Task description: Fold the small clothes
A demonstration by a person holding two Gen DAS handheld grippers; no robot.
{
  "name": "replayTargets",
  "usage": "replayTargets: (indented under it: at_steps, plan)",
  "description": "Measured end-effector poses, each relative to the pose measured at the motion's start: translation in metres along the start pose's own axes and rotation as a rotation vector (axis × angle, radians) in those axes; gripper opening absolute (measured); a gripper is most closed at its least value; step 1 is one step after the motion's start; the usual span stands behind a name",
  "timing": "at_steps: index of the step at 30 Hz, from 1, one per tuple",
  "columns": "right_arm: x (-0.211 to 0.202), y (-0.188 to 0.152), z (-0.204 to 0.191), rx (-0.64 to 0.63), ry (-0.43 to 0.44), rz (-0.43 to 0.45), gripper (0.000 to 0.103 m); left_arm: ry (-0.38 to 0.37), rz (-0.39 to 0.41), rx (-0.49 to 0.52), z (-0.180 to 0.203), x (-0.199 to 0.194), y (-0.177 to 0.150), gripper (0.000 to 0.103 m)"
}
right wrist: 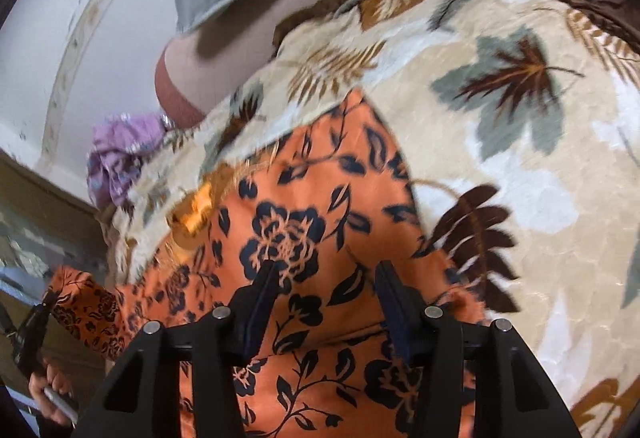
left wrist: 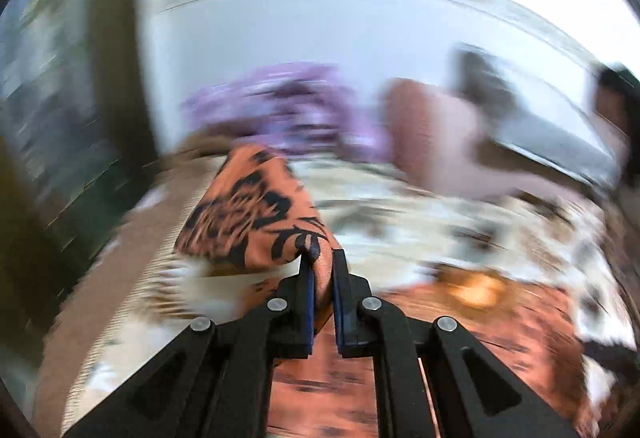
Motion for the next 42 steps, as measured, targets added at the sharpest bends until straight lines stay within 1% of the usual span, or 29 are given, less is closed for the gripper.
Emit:
replayTargets:
  at_steps: [3,5,6,7,8,9,10,11,12,13,15,18,21,22,25,26,27,28,29,30,31,32,33,35,36,38,40,41,42]
  plan:
    - [-0.015,0.008,0.016,0.044,0.005,0.036,0.053,-0.137,-0.044,0.095,0.095,-0.005,-0.023,0.008]
    - [-0.022,0.011,0.028,0.071,0.014,0.046,0.053,-0.218,-0.094,0.138,0.146,-0.004,-0.046,0.009]
    - [-0.023,0.012,0.031,0.08,0.022,0.047,0.053,-0.258,-0.124,0.161,0.167,-0.003,-0.057,0.012]
    - [-0.024,0.013,0.034,0.089,0.036,0.044,0.053,-0.293,-0.165,0.198,0.189,-0.003,-0.072,0.025]
    - [-0.025,0.013,0.036,0.098,0.053,0.038,0.053,-0.309,-0.194,0.235,0.206,-0.003,-0.085,0.042]
    - [-0.025,0.014,0.037,0.115,0.078,0.031,0.053,-0.317,-0.193,0.251,0.213,-0.006,-0.094,0.051]
    - [-0.025,0.013,0.038,0.124,0.096,0.024,0.054,-0.328,-0.181,0.252,0.215,-0.011,-0.099,0.064]
    - [-0.024,0.013,0.036,0.127,0.113,0.017,0.054,-0.338,-0.166,0.248,0.212,-0.013,-0.102,0.068]
    - [-0.022,0.011,0.033,0.123,0.133,0.008,0.055,-0.333,-0.152,0.241,0.207,-0.014,-0.103,0.068]
    - [-0.021,0.011,0.03,0.115,0.136,0.002,0.055,-0.305,-0.147,0.226,0.194,-0.013,-0.103,0.069]
    - [-0.017,0.009,0.023,0.086,0.139,-0.015,0.055,-0.237,-0.155,0.175,0.171,-0.003,-0.105,0.068]
    - [-0.007,0.008,0.014,0.073,0.146,-0.036,0.055,-0.12,-0.158,0.062,0.12,0.017,-0.108,0.068]
    - [0.001,0.006,0.009,0.036,0.109,-0.041,0.055,0.005,-0.159,-0.033,0.064,0.031,-0.122,0.068]
    - [0.005,0.006,0.007,0.022,0.096,-0.041,0.055,0.038,-0.162,-0.046,0.045,0.033,-0.127,0.068]
    - [0.014,0.005,0.003,-0.021,0.073,-0.035,0.054,0.118,-0.16,-0.043,0.016,0.041,-0.143,0.068]
    - [0.015,0.005,0.002,-0.032,0.076,-0.034,0.052,0.15,-0.163,-0.038,0.009,0.046,-0.148,0.068]
    - [0.018,0.003,-0.002,-0.055,0.078,-0.036,0.044,0.184,-0.174,-0.034,0.001,0.05,-0.155,0.068]
    - [0.02,0.002,-0.003,-0.067,0.076,-0.04,0.041,0.205,-0.187,-0.033,-0.005,0.058,-0.16,0.068]
    - [0.024,-0.001,-0.005,-0.073,0.077,-0.054,0.04,0.224,-0.204,-0.034,-0.012,0.063,-0.165,0.068]
    - [0.031,-0.006,-0.005,-0.074,0.069,-0.082,0.04,0.233,-0.237,-0.035,-0.017,0.071,-0.172,0.069]
    - [0.036,-0.01,-0.004,-0.079,0.048,-0.106,0.04,0.226,-0.251,-0.039,-0.018,0.075,-0.175,0.071]
    - [0.044,-0.016,-0.001,-0.097,0.0,-0.142,0.04,0.22,-0.245,-0.047,-0.019,0.076,-0.174,0.071]
    - [0.046,-0.02,-0.001,-0.131,-0.033,-0.137,0.034,0.226,-0.25,-0.038,-0.018,0.077,-0.173,0.071]
    - [0.041,-0.021,-0.004,-0.155,-0.057,-0.125,0.033,0.234,-0.25,-0.02,-0.017,0.074,-0.171,0.071]
    - [0.034,-0.022,-0.007,-0.176,-0.087,-0.109,0.032,0.232,-0.241,-0.019,-0.016,0.07,-0.17,0.071]
    - [0.018,-0.024,-0.018,-0.239,-0.129,-0.041,0.033,0.215,-0.21,-0.025,-0.014,0.062,-0.168,0.071]
    - [0.007,-0.024,-0.032,-0.3,-0.118,0.012,0.036,0.202,-0.19,-0.026,-0.014,0.054,-0.166,0.071]
    - [0.004,-0.025,-0.039,-0.33,-0.108,0.035,0.036,0.203,-0.195,-0.023,-0.014,0.055,-0.168,0.071]
    - [0.006,-0.027,-0.04,-0.338,-0.108,0.031,0.036,0.219,-0.22,-0.02,-0.016,0.059,-0.173,0.071]
Point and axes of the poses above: each gripper's, at about its wrist camera, not at the fingertips, and x roughly the way its jaws point, z to its right, y to its top, the point moved 5 cm from there along x, roughly the way its jaws point, and after that the axes turned 7 degrees about -x, right-handed, at the moved point
